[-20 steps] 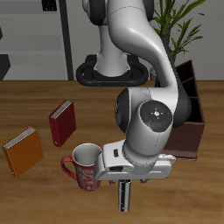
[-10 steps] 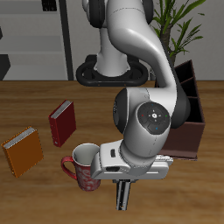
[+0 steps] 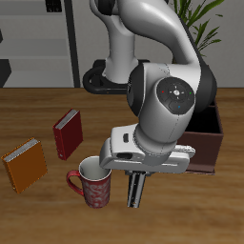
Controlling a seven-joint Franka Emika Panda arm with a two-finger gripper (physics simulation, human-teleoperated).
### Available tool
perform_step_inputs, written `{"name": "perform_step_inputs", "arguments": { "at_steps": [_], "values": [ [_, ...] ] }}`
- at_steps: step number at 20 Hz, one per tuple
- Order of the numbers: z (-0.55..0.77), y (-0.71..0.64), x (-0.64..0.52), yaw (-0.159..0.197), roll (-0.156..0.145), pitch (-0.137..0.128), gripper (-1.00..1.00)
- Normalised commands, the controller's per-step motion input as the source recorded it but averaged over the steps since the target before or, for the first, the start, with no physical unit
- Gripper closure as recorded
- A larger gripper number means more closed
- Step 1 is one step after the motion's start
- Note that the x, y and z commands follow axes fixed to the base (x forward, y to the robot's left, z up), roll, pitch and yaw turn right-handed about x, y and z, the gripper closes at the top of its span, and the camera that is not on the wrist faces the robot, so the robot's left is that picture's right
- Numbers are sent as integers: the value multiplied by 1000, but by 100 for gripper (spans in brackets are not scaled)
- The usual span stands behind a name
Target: Place the striped book into the left desk caddy's front compartment
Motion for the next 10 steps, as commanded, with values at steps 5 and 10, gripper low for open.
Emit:
{"name": "perform_step_inputs", "arguments": {
  "at_steps": [5,10],
  "values": [
    [622,17,-392,2,-11,-51,100],
    [539,70,-451,3,14,-47,100]
  ]
}}
